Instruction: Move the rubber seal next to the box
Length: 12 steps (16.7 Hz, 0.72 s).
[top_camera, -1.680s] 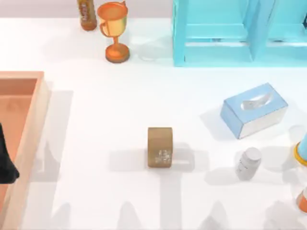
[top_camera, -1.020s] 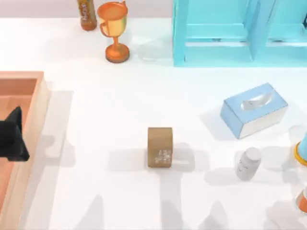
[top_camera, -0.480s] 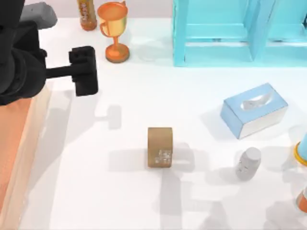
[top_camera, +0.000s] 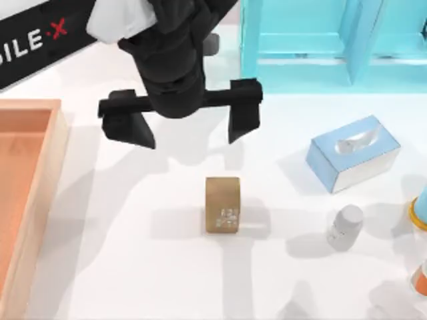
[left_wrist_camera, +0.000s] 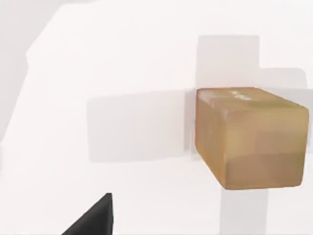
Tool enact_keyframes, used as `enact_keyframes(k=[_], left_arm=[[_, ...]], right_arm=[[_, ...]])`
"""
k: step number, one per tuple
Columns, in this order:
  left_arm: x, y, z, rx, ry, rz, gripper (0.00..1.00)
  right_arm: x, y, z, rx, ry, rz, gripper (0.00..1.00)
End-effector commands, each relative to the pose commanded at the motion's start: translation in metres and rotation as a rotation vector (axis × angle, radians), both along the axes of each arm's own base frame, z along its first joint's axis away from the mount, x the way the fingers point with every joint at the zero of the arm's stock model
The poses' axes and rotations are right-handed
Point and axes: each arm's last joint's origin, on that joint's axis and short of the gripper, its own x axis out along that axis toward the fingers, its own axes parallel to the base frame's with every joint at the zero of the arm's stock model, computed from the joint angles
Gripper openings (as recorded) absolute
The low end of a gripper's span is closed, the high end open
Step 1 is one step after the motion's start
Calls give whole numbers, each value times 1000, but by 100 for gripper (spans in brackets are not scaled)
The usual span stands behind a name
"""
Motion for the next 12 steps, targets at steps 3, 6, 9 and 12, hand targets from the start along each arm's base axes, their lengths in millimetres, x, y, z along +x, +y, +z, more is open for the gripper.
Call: enact_keyframes(k=[3, 6, 9, 12], left_arm=[[8, -35, -23, 72, 98, -3, 100], [11, -53, -38, 115, 146, -3, 100], [11, -55, -40, 120, 151, -3, 100], [12, -53, -40, 118, 151, 1, 100]], right_arm=[[0, 0, 0, 0, 0, 0, 100], [0, 0, 0, 0, 0, 0, 100], [0, 0, 0, 0, 0, 0, 100], [0, 0, 0, 0, 0, 0, 100]])
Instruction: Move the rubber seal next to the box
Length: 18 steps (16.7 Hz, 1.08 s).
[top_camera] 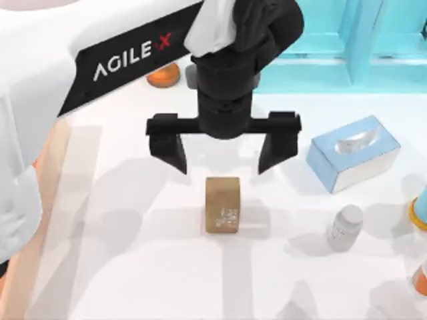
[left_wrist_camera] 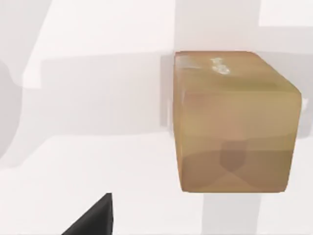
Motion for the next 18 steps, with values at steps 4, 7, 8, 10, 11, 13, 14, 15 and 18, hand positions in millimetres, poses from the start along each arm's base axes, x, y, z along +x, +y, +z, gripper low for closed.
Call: enact_keyframes(k=[4, 7, 8, 10, 11, 13, 14, 15, 18], left_arm=[[1, -2, -22, 5, 5, -4, 100], [3, -4, -57, -5, -5, -4, 100], [2, -4, -70, -7, -8, -4, 100], [0, -2, -91, -3, -3, -4, 100], [-1, -1, -97, 0, -1, -4, 100], [-1, -1, -100, 1, 1, -4, 100], [-1, -1, -100, 1, 1, -4, 100], [-1, -1, -100, 1, 1, -4, 100], [-1, -1, -100, 1, 1, -4, 77]], right_arm=[[0, 0, 0, 0, 0, 0, 100], [0, 0, 0, 0, 0, 0, 100], [0, 0, 0, 0, 0, 0, 100], [0, 0, 0, 0, 0, 0, 100], [0, 0, 0, 0, 0, 0, 100], [0, 0, 0, 0, 0, 0, 100], [0, 0, 0, 0, 0, 0, 100], [0, 0, 0, 0, 0, 0, 100], [0, 0, 0, 0, 0, 0, 100]])
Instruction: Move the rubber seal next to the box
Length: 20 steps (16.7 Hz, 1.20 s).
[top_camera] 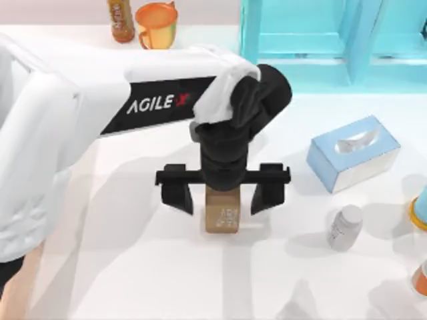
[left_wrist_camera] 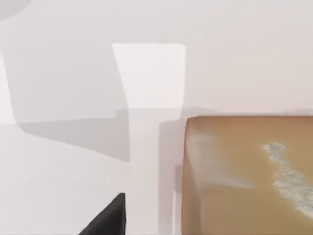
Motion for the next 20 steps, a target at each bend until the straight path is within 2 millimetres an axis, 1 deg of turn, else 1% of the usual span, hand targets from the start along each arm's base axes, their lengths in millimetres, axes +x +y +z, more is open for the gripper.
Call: enact_keyframes(k=[10, 11, 20], left_arm=[[0, 0, 0, 0, 0, 0, 2], [0, 0, 0, 0, 0, 0, 0], [0, 0, 2, -1, -2, -1, 0]], right_arm=[[0, 0, 0, 0, 0, 0, 100], [0, 0, 0, 0, 0, 0, 100], [0, 0, 0, 0, 0, 0, 100]])
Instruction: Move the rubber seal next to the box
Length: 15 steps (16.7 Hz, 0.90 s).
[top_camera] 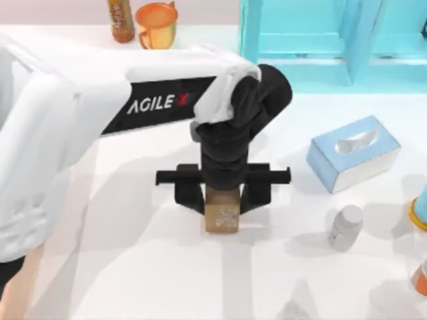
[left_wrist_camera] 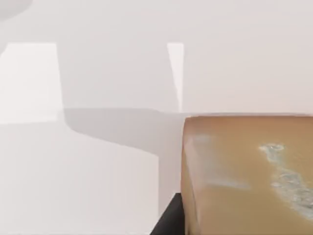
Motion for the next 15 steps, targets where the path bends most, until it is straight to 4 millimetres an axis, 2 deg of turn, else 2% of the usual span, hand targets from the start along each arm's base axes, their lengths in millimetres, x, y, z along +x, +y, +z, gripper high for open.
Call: enact_keyframes(k=[7, 12, 15], left_arm=[[0, 0, 47, 0, 0, 1, 0], [0, 1, 47, 3, 4, 0, 0], [0, 19, 58, 4, 7, -1, 0]], right_arm=[[0, 0, 0, 0, 0, 0, 100], [0, 0, 0, 0, 0, 0, 100], [0, 0, 0, 0, 0, 0, 100]])
